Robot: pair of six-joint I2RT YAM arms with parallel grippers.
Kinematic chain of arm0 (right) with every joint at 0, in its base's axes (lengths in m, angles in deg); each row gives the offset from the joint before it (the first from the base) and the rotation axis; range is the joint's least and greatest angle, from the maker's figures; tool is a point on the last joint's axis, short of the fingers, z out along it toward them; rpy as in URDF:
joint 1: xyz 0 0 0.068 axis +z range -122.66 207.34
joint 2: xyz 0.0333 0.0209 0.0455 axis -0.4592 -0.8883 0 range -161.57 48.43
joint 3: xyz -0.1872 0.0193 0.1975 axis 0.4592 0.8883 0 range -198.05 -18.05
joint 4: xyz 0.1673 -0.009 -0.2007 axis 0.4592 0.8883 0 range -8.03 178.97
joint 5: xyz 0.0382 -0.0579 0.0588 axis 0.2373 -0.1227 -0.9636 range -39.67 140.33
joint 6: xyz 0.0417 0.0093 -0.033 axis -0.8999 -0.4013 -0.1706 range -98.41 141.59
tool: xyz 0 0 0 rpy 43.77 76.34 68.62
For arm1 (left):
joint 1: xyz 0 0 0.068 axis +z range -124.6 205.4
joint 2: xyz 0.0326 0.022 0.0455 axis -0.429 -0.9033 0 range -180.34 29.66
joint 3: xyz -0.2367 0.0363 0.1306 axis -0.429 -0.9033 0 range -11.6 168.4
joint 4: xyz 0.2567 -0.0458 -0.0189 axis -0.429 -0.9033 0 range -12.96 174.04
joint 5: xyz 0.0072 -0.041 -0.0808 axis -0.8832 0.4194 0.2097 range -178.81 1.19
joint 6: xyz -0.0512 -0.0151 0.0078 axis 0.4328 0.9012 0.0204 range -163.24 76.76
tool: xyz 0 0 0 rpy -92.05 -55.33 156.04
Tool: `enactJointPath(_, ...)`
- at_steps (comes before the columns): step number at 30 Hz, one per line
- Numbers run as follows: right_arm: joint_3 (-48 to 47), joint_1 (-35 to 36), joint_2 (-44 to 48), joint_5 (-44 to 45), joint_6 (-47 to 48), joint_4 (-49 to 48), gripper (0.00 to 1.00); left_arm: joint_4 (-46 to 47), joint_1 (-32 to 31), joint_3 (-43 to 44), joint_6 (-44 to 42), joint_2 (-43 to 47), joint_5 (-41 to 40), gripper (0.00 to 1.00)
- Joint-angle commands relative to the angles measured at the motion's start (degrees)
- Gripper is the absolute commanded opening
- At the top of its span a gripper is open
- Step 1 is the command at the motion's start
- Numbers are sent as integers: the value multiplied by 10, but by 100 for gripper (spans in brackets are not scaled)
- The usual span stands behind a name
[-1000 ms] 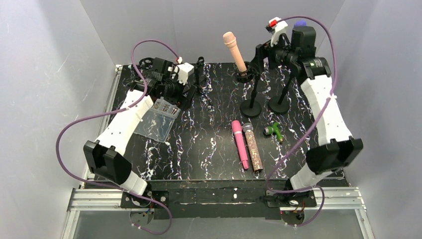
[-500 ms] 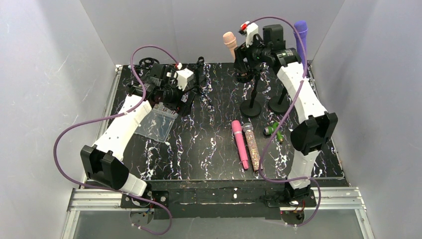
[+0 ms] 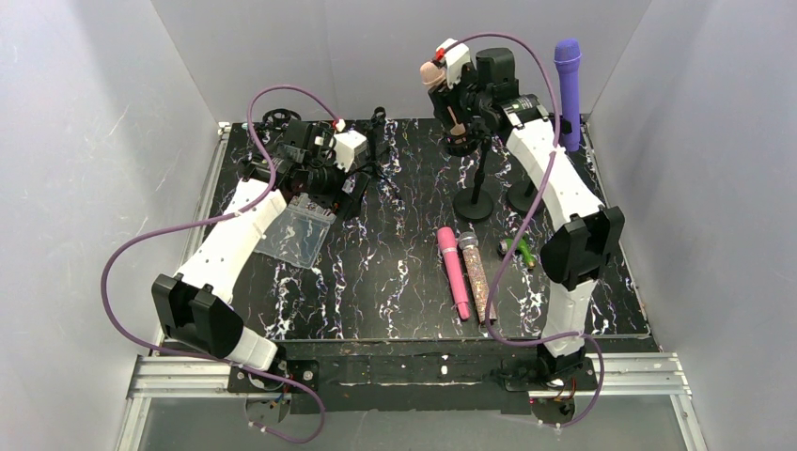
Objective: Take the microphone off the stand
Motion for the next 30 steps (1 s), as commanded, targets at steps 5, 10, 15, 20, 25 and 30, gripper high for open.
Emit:
enactJointPath(5,-18,2,-39,28,22,-45,70,-39,0,5,-7,11,18,98)
enactJointPath(10,-18,2,-47,25,18,-52,59,-41,0,7,-7,6,19,98)
enactJointPath(15,-20,2,-35,17,10,-52,45,-40,-1,6,-7,4,19,98)
enactJointPath(20,-30,2,-21,17,7,-47,24,-41,-1,5,-7,6,19,98)
enactJointPath(25,-57,2,-19,9,-11,-35,11,-40,-1,6,-4,8,24,98)
enactJointPath(30,-68,2,-8,-1,-24,-34,6,-40,0,4,-6,10,23,98)
